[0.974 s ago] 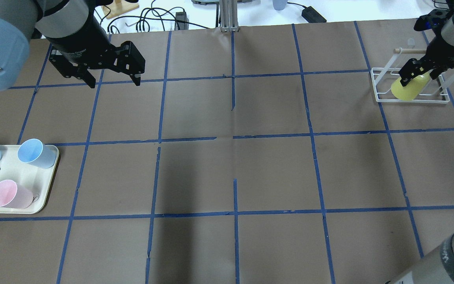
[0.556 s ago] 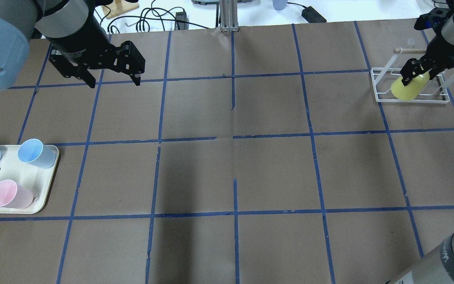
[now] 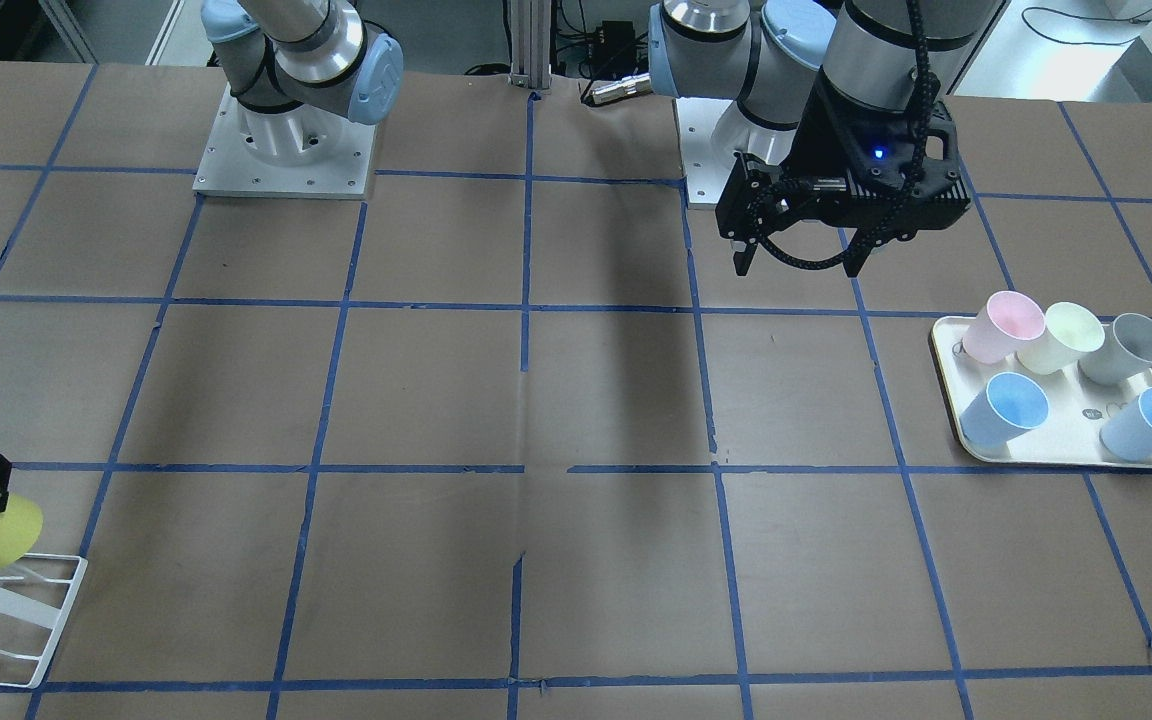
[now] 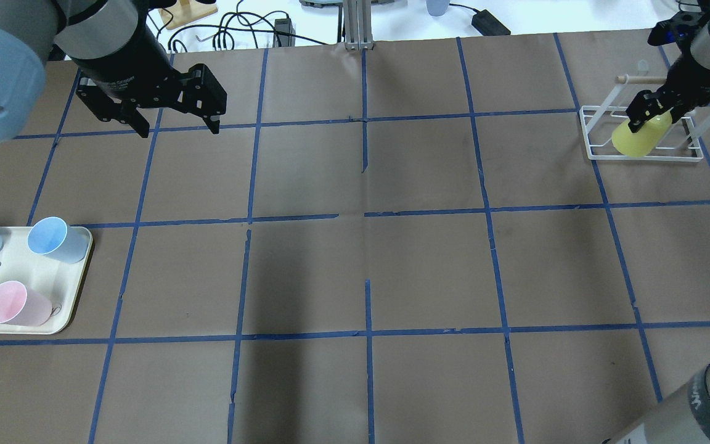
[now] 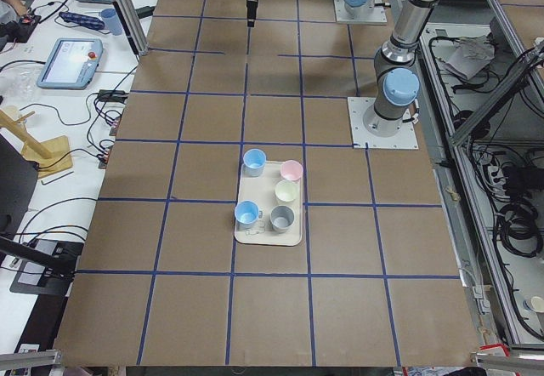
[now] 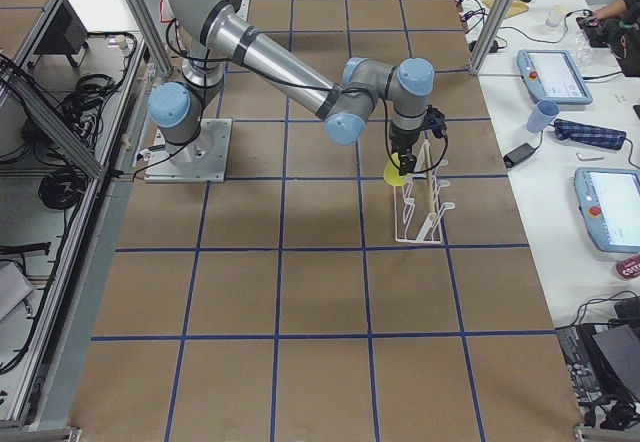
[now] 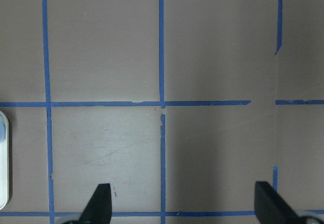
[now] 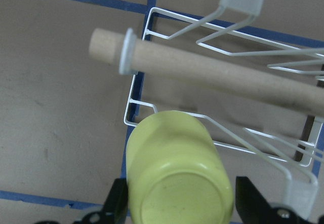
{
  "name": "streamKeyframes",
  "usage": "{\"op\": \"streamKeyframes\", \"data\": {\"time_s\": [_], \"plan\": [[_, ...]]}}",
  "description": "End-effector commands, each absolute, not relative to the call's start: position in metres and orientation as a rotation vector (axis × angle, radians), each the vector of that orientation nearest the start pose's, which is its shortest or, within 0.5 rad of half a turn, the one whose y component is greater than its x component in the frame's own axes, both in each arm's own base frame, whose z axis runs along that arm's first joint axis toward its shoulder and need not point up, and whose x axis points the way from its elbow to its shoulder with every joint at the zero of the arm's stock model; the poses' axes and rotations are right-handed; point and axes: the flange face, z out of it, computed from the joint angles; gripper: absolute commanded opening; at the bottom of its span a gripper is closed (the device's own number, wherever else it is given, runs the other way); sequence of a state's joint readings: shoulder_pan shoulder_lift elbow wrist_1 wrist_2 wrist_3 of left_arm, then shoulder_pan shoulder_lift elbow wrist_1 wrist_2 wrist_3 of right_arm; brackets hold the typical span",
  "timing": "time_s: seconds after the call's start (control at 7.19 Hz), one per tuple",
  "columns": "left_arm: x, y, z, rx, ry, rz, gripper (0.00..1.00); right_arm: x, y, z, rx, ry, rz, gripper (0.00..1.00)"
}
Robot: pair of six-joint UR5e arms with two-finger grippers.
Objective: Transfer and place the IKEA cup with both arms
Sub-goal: 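Close the right gripper around the yellow cup's base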
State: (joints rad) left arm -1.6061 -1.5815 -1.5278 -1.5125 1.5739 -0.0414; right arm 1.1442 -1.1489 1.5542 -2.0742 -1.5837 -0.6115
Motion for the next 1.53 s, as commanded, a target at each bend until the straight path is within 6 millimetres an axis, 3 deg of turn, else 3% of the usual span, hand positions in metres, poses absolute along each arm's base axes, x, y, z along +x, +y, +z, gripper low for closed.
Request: {"op": "streamKeyframes", "data": {"time_s": [0.0,0.28,0.56,0.83,0.97,1.39], "plan": [[-0.1507,-0.4998,0.5099,-0.010,3.139,-0.142,1.00,-0.1432,-0.6446,0.3046,-0.289,3.152,-0.178,0.79],[-0.1507,-0.4999,0.5099,-0.010,3.139,-0.142,1.00,-0.1421,-0.6451,0.3047,-0.289,3.142,-0.186,0.79],[-0.1500,-0.5001,0.5099,-0.012,3.139,-0.142,1.00,-0.1426,-0.6447,0.3032,-0.288,3.145,-0.173,0.69],[-0.1501,-0.5009,0.5101,-0.012,3.140,-0.145,1.00,-0.1442,-0.6431,0.3029,-0.286,3.153,-0.159,0.75],[-0.1501,-0.5009,0.5095,-0.012,3.140,-0.145,1.00,-0.1440,-0.6430,0.3027,-0.286,3.151,-0.158,0.85],[-0.1501,-0.5009,0.5095,-0.012,3.140,-0.145,1.00,-0.1437,-0.6425,0.3005,-0.285,3.148,-0.147,0.83]]}}
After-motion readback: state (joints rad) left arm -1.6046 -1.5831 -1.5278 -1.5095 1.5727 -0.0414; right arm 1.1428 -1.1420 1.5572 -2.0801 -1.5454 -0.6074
